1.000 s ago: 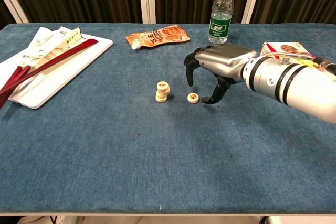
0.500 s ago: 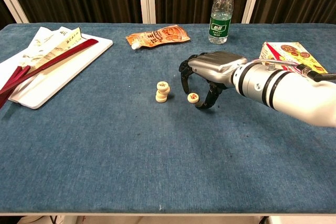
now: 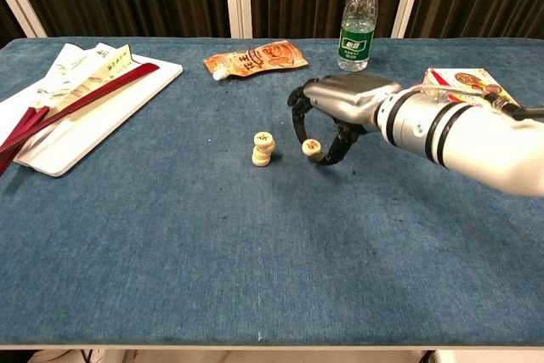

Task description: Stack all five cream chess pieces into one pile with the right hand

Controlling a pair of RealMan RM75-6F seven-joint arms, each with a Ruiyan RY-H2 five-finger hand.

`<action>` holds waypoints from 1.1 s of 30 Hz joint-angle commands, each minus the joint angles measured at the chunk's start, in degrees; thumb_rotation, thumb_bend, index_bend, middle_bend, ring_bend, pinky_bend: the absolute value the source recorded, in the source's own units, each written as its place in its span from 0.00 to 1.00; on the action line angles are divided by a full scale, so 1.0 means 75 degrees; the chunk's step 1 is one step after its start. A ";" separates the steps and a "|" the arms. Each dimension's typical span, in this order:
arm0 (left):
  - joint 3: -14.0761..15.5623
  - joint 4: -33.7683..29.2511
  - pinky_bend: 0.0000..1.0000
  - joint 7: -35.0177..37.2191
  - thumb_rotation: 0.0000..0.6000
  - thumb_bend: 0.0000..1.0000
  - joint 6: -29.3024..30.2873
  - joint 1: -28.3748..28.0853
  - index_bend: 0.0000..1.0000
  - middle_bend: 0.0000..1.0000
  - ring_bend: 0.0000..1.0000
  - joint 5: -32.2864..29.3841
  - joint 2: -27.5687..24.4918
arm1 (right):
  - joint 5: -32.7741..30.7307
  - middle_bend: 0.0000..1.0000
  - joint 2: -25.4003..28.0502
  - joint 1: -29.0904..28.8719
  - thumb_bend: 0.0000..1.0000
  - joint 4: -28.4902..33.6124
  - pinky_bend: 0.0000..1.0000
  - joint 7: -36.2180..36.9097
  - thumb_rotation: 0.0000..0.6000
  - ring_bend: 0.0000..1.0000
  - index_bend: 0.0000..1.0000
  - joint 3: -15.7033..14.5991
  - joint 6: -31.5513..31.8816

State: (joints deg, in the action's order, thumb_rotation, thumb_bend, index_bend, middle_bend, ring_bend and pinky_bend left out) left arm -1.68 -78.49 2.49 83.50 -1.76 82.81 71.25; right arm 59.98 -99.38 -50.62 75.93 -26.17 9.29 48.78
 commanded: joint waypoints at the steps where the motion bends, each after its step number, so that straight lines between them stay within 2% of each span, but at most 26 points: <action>1: -0.0001 -0.0015 0.00 -0.0012 1.00 0.03 0.0006 -0.0012 0.20 0.17 0.10 0.0021 -0.0008 | 0.0134 0.18 0.0331 -0.0030 0.48 0.0527 0.07 -0.0017 1.00 0.08 0.55 0.0193 0.0184; 5: 0.0004 -0.0052 0.00 -0.0026 1.00 0.03 0.0038 -0.0007 0.20 0.17 0.10 0.0045 -0.0022 | -0.0016 0.18 0.0362 -0.0260 0.49 0.0794 0.07 -0.0249 1.00 0.08 0.53 0.0378 0.0098; 10: 0.0013 -0.0054 0.00 -0.0028 1.00 0.04 0.0043 0.0024 0.20 0.17 0.10 0.0006 -0.0025 | -0.0446 0.18 0.0109 -0.0593 0.49 0.0679 0.07 -0.0684 1.00 0.08 0.53 0.0474 -0.0080; 19: 0.0016 0.0065 0.00 0.0048 1.00 0.04 -0.0006 0.0035 0.20 0.17 0.10 -0.0042 0.0033 | -0.0971 0.18 -0.0197 -0.0936 0.48 0.0427 0.07 -0.1115 1.00 0.08 0.52 0.0450 -0.0165; 33: 0.0005 0.0143 0.00 0.0085 1.00 0.03 -0.0062 0.0004 0.20 0.17 0.10 -0.0054 0.0076 | -0.1110 0.18 -0.0242 -0.1093 0.49 0.0349 0.07 -0.1100 1.00 0.08 0.49 0.0375 -0.0108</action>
State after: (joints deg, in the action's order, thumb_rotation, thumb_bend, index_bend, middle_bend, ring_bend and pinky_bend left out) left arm -1.65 -77.42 3.12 83.04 -1.73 82.40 71.83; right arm 51.67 -101.21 -58.81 78.55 -34.45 12.14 47.95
